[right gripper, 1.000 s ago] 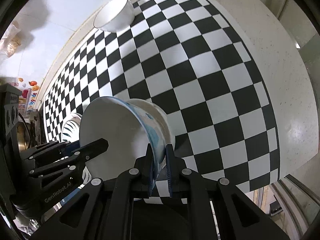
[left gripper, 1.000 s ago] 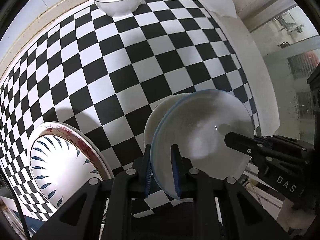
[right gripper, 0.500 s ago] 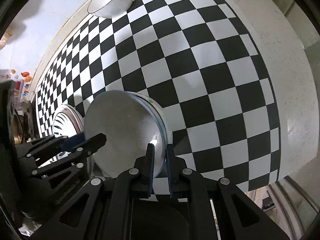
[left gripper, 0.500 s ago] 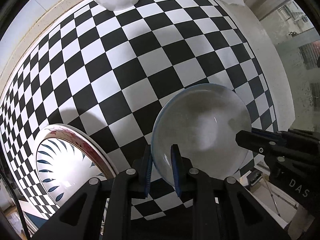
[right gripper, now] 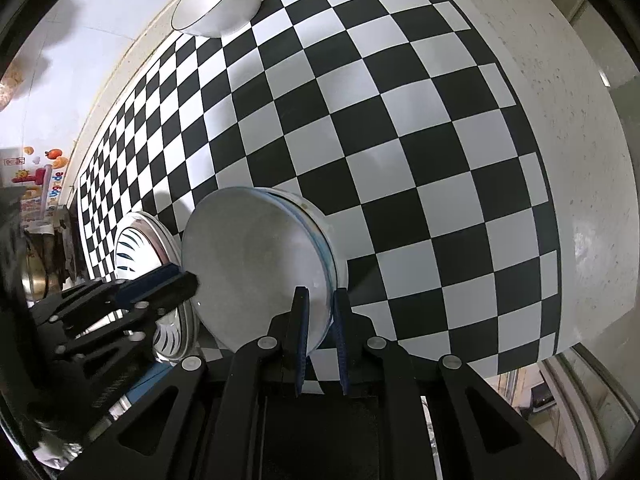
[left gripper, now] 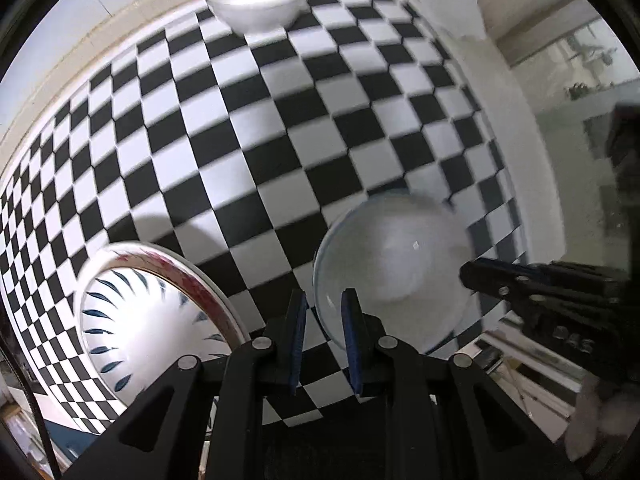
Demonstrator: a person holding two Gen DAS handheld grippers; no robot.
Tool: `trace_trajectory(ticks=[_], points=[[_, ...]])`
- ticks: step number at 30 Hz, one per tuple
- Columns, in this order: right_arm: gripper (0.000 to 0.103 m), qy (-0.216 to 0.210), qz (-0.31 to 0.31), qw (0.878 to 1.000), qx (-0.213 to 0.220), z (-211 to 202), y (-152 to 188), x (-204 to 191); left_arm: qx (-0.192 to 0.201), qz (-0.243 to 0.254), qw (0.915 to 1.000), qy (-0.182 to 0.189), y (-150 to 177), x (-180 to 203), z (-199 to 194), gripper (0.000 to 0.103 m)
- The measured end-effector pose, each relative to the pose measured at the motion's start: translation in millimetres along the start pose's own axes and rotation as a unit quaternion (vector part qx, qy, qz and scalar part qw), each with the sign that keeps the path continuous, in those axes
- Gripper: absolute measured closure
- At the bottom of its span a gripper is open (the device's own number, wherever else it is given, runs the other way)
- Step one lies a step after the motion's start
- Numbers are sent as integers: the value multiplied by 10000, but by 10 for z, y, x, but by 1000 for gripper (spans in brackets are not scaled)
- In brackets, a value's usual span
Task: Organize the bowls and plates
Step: 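Open both grippers and move them to the black-rimmed white bowl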
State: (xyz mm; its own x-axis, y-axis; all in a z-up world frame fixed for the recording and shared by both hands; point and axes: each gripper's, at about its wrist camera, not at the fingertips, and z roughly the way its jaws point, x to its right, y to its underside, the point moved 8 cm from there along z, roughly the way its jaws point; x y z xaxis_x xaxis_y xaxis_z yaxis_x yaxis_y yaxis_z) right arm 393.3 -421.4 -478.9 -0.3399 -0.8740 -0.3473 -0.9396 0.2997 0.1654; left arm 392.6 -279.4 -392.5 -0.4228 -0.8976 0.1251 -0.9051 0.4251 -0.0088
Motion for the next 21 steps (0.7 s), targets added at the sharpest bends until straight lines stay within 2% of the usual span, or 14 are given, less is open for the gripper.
trace_trajectory(ticks=[3,7,9,10,11,13,17,21], points=[[88,-43,-70,9999,92,-140,-57,-35,297,-124,9995,-3,-208,-68,-290,86],[87,-170,-146,9991,350,-446,-294,-143,694,-355,9969,58,-588,-202,-591,79],[82,-251,-180,9984,465,-577,-498,-214,750,-559,9956,80,-847,-346,-659,78],[73,-282,-192,9982,500,-616,-589,-242,751,-662,9949,131,-946,-409,-662,78],[65,-330,-187,9977,560,-658,-727,-271,752,-770,9940,208,-1055,-482,-661,78],[62,-444,-166,9963,712,-721,-987,-323,784,-1030,9910,330,-1287,-643,-638,79],[62,-969,20,9904,986,-760,-1629,-444,789,-1316,9875,366,-1692,-888,-537,78],[62,-1002,33,9893,1057,-690,-2210,-553,606,-1539,9848,531,-2078,-1053,-339,79]])
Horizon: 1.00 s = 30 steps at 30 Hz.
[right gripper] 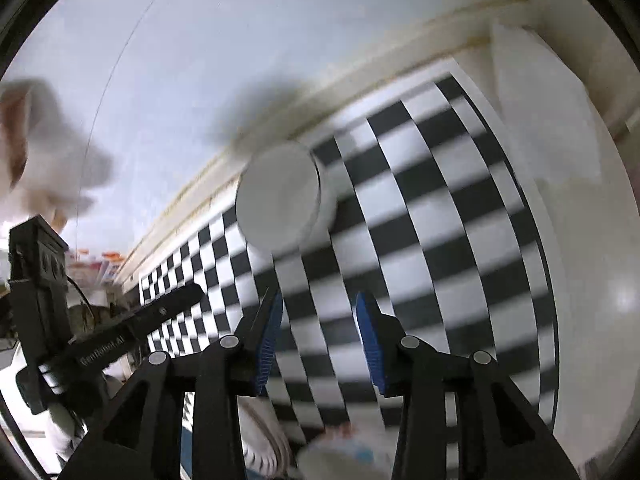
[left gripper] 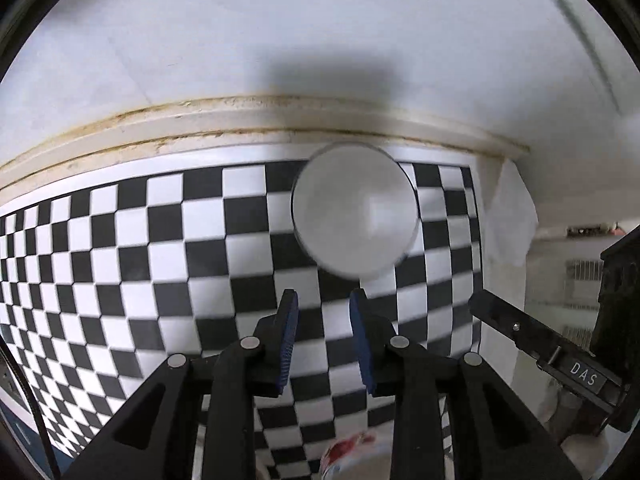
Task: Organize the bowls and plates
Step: 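Open both grippers and move them to the black-rimmed white bowl, then grasp the black-rimmed bowl rim with both grippers and lift it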
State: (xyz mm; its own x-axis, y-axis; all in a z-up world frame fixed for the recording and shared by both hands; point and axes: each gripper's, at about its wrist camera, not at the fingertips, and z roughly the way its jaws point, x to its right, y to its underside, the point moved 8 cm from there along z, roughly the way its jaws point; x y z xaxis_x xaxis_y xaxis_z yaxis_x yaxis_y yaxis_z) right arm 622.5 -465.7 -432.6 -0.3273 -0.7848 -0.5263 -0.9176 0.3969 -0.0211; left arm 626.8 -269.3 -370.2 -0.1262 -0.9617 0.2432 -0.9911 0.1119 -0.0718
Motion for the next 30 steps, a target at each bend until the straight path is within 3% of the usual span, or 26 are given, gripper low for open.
trace_trajectory(ticks=[4,9,12,14,15,16,17,30], points=[[62,87,-40,9999,-133,276,-434,-63,-199,-158,9997,-22,-271,-47,218,79],[62,272,-17,9985,-474,663,-698,-23,-581,-353,9977,-4,-480,-103,568,79],[62,330,-26,9971,-687,884,-770,16,-763,-235,9966,-203,-542,-116,781,79],[64,388,-57,9959,-819,1014,-788,59,-765,-184,9965,-277,-559,-121,849,80],[69,396,-70,9956,-849,1064,-794,71,-783,-156,9965,-260,-556,-111,878,87],[86,416,-84,9954,-864,1111,-802,85,-784,-139,9963,-308,-554,-113,887,88],[89,455,-118,9947,-911,1152,-802,100,-758,-113,9965,-337,-554,-107,882,88],[91,591,-432,9948,-707,999,-670,6,-325,202,9981,-486,-314,186,587,89]])
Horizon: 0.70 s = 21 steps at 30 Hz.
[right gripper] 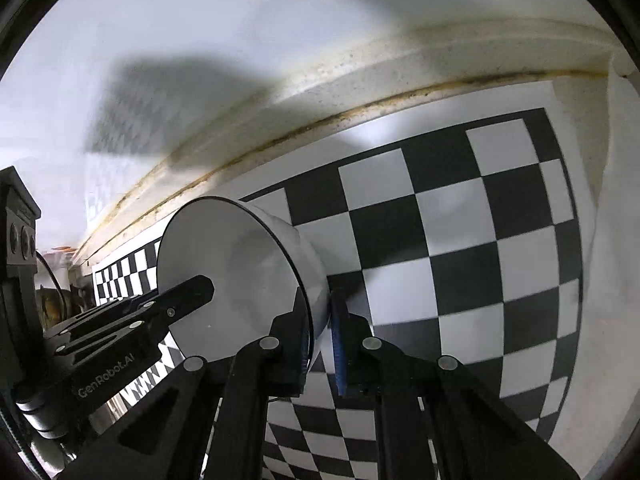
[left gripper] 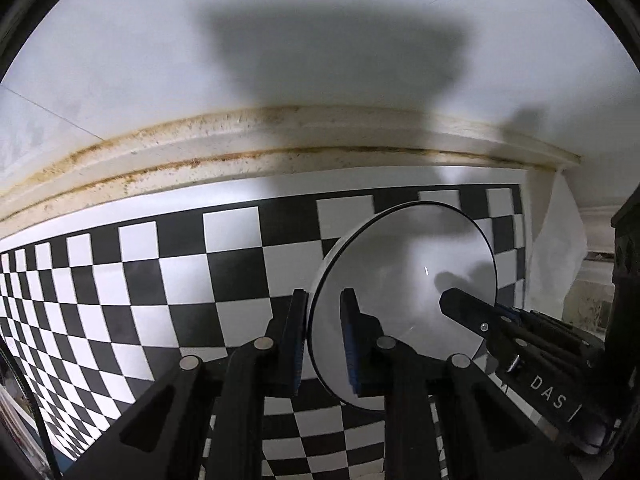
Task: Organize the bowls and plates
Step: 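Grasp the black-rimmed bowl rim with both grippers and lift it, then carry the black-rimmed bowl onto the nested bowls and lower it in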
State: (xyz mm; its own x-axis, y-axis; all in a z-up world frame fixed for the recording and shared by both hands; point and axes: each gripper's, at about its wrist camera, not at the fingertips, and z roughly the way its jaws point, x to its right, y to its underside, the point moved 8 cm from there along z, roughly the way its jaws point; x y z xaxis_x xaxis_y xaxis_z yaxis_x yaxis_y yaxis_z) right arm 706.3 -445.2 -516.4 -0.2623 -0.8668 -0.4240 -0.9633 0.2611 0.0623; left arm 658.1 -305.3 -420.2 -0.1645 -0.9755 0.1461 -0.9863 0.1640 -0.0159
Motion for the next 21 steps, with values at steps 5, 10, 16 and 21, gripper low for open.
trace_trajectory(ticks=[5,10,16,21], points=[[92,-79,-43,9997,217,-294,120,-26,298,171,9994,13,143,126,-326,89],[92,-74,-139,9988,457,-591,351,-135,566,324,9978,104,419,204,-675,89],[92,-17,-237,9964,808,-1016,784,-259,806,495,9952,256,843,205,-1073,89],[92,-66,-251,9947,993,-1266,1215,-304,846,680,9936,307,1265,209,-1242,88]])
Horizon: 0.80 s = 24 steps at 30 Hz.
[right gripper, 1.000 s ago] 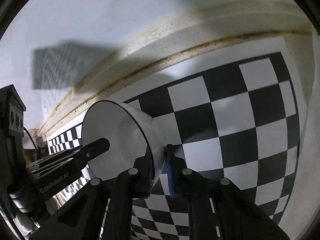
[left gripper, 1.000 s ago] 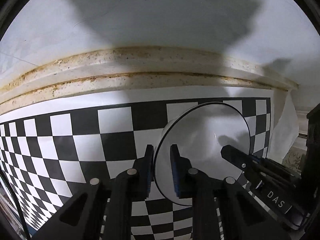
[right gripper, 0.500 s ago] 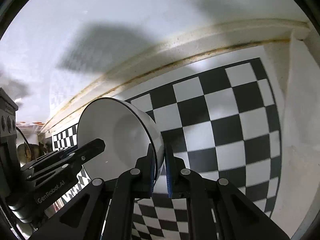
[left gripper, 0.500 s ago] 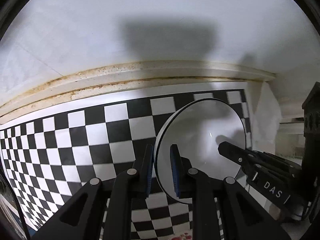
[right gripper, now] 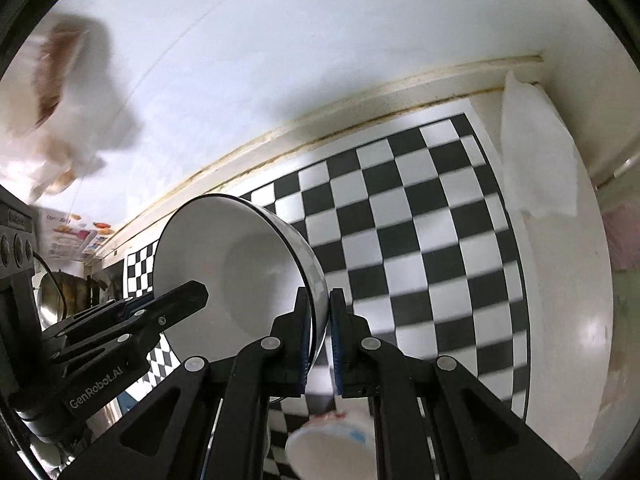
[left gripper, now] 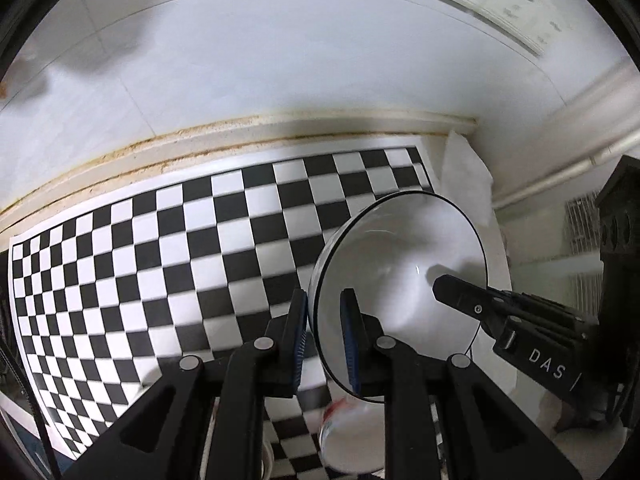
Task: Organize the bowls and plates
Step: 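Carry the black-rimmed bowl onto the nested bowls and lower it in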
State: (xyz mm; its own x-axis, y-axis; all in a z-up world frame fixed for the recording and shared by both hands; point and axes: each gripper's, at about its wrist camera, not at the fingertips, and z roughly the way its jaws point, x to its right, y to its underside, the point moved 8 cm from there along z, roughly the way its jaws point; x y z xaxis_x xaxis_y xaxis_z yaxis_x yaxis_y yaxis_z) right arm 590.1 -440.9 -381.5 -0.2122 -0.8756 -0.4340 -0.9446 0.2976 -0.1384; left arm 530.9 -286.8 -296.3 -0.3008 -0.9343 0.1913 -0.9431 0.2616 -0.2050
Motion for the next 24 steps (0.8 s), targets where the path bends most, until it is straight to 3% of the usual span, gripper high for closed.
trace_trajectory(ticks=[7,13,24], points=[[92,-36,57,9999,82,-231,725,-30,-61,108,9999,80,603,7,-152,88],[92,18,205,9998,-57,-186,1367,39,-316,176,9993,89,1127,49,-55,88],[92,212,453,9981,-370,60,2019,374,-771,200,9967,121,1661,183,339,88]])
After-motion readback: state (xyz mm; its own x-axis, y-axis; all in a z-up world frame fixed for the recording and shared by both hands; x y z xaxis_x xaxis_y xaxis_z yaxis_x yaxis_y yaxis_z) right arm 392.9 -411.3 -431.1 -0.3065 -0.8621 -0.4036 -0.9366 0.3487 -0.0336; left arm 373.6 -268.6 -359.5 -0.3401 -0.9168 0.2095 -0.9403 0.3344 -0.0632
